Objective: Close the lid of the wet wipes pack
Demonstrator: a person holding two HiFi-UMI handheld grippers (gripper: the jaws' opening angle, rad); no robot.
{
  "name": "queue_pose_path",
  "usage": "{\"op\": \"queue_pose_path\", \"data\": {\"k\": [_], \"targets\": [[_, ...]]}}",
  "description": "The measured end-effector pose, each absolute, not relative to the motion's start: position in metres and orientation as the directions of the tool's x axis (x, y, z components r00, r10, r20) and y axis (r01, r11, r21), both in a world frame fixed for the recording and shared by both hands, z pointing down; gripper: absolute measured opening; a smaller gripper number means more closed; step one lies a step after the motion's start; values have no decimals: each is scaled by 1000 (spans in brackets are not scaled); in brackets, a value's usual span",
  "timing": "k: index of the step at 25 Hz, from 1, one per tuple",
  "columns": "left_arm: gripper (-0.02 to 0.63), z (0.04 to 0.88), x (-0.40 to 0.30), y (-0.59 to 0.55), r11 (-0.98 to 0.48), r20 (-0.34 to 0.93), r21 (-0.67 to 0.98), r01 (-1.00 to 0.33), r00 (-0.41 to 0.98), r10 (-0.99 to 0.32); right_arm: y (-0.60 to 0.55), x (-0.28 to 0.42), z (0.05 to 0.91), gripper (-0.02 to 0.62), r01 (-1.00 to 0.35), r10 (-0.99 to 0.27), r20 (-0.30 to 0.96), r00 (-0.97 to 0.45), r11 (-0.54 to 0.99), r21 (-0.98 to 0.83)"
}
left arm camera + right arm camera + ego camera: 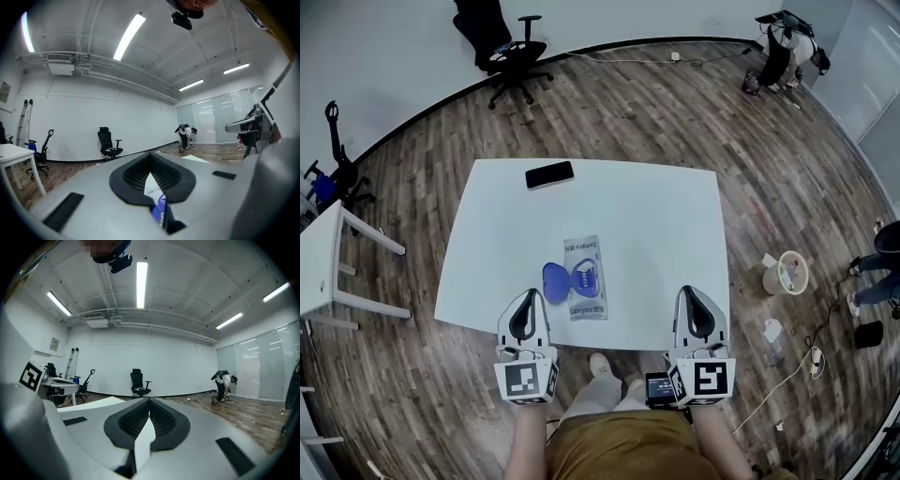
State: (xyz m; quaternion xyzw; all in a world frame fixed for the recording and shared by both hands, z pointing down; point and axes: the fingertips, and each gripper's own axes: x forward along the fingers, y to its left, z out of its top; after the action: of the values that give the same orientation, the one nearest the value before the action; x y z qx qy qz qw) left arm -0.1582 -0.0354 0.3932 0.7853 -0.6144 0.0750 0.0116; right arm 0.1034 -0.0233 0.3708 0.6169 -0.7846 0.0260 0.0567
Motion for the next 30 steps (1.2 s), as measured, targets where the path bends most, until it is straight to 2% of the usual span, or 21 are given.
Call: {"op": "queue_pose_path", "data": {"k": [10,30], "targets": [[8,417,-179,-55,-228,166,-82,-970,212,-963,-45,88,383,10,-963,-953,150,-262,268,24],[6,502,-199,-78,-172,353,-85,-981,132,-926,-96,56,431,10,-918,-892,243,-382,396,9]]}}
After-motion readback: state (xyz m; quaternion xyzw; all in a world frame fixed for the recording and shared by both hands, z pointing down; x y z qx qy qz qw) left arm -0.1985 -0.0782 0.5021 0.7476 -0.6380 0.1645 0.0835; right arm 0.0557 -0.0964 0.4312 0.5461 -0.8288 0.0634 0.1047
